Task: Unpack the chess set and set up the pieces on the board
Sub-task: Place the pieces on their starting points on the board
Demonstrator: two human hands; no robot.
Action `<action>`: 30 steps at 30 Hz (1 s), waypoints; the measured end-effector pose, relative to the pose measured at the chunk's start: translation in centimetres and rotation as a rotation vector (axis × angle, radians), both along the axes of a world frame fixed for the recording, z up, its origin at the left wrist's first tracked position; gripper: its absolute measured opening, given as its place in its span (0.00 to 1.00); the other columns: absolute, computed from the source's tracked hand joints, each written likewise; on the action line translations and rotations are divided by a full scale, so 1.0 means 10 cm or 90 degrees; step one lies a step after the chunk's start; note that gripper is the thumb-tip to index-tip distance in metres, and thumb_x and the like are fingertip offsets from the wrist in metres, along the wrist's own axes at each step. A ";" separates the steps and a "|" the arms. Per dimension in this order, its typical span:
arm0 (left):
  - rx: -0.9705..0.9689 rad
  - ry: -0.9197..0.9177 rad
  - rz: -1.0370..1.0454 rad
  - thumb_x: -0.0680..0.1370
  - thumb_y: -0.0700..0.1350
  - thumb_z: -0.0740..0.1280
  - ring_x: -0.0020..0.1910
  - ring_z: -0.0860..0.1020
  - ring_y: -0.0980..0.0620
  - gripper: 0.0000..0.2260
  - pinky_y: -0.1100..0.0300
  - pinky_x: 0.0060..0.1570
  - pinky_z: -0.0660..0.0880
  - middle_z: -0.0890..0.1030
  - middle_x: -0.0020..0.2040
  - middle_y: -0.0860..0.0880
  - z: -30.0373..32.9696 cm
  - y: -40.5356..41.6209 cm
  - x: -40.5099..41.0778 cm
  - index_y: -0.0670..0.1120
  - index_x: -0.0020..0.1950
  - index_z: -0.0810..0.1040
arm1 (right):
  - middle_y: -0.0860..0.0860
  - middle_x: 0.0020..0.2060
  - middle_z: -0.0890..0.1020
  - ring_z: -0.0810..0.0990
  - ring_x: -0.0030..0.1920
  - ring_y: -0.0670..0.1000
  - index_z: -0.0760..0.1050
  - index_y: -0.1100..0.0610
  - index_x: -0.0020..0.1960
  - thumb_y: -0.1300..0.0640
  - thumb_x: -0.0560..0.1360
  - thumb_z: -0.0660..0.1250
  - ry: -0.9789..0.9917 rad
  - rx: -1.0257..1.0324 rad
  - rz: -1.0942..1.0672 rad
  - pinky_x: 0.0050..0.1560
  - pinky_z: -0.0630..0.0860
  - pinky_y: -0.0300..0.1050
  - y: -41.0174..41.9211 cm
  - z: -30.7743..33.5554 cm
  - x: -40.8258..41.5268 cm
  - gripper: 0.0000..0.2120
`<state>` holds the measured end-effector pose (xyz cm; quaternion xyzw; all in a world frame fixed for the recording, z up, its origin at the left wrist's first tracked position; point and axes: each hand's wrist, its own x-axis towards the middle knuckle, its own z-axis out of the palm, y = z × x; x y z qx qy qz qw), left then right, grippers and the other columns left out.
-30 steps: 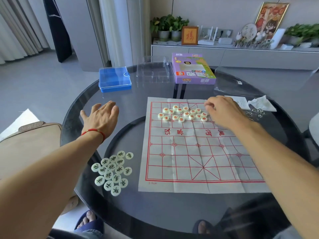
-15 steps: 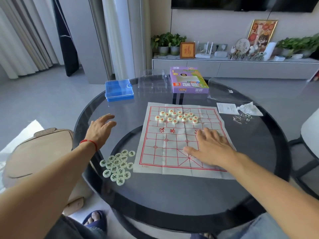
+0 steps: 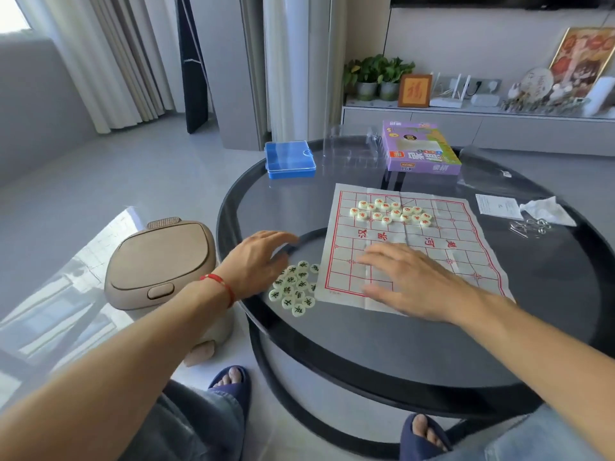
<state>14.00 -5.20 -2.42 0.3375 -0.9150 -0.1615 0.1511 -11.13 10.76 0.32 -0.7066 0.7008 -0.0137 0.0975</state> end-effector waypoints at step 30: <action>-0.051 -0.185 0.032 0.84 0.59 0.42 0.81 0.44 0.52 0.25 0.39 0.77 0.41 0.45 0.81 0.59 -0.39 -0.22 -0.53 0.58 0.81 0.44 | 0.47 0.78 0.59 0.55 0.78 0.48 0.58 0.48 0.79 0.37 0.82 0.55 0.012 -0.008 0.066 0.79 0.57 0.51 -0.03 -0.22 0.32 0.29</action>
